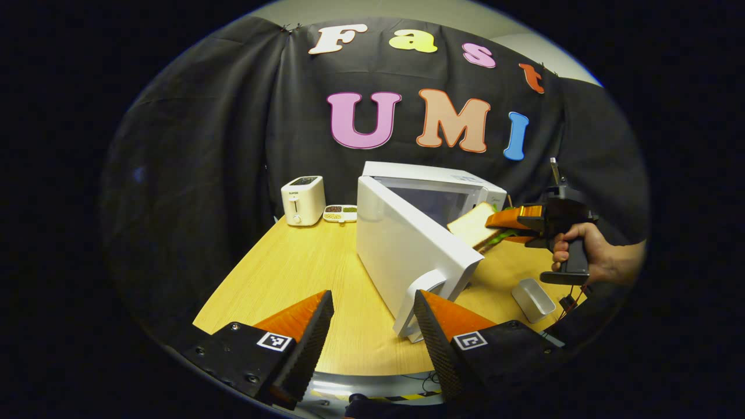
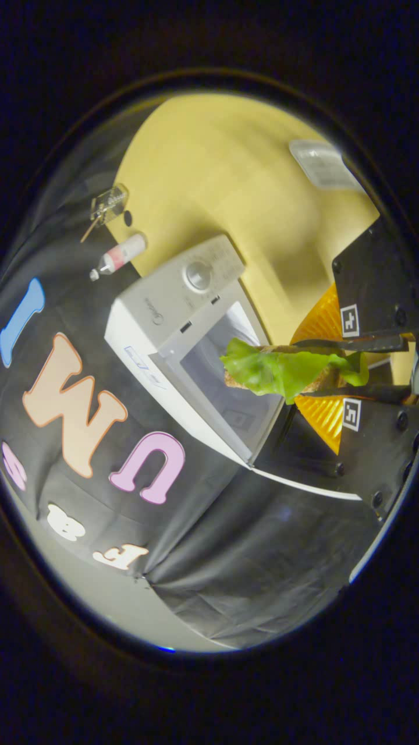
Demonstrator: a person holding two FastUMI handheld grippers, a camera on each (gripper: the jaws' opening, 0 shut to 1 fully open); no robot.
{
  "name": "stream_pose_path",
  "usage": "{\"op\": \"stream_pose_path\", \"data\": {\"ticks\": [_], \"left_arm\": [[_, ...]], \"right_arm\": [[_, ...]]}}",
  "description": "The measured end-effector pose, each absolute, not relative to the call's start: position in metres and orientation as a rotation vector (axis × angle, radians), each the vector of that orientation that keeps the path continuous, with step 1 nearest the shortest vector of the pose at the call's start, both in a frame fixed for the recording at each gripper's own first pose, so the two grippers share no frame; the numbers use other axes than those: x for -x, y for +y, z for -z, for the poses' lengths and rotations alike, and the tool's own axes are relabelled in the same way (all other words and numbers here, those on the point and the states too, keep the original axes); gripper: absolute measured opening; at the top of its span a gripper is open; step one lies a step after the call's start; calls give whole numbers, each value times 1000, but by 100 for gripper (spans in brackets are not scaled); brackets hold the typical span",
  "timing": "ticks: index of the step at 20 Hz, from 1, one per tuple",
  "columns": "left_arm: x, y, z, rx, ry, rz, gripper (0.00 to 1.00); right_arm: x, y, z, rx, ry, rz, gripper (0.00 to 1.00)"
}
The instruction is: Open the microwave oven with the left hand, put the food in, and close the microwave oven.
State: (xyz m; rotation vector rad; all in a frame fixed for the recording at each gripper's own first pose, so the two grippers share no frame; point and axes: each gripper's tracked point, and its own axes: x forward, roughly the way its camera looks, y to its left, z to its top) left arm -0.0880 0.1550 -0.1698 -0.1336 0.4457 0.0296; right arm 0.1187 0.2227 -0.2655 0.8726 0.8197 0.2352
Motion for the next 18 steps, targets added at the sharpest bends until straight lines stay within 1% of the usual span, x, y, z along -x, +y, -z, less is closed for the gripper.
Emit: {"op": "stream_pose_path", "data": {"ticks": [3, 7, 10, 14, 18], "left_arm": [[98, 174, 170, 145, 455, -51, 86], [114, 204, 179, 136, 478, -102, 86], [126, 222, 189, 162, 496, -159, 86], [129, 234, 196, 187, 502, -230, 86], [133, 225, 205, 249, 522, -245, 87]], "right_arm": [[-156, 261, 277, -996, 815, -194, 23], [-198, 295, 297, -1100, 770, -69, 23], [-216, 320, 320, -1155, 794, -5, 23], [-242, 324, 342, -1190, 798, 73, 23], [-258, 313, 364, -1198, 754, 168, 23]]}}
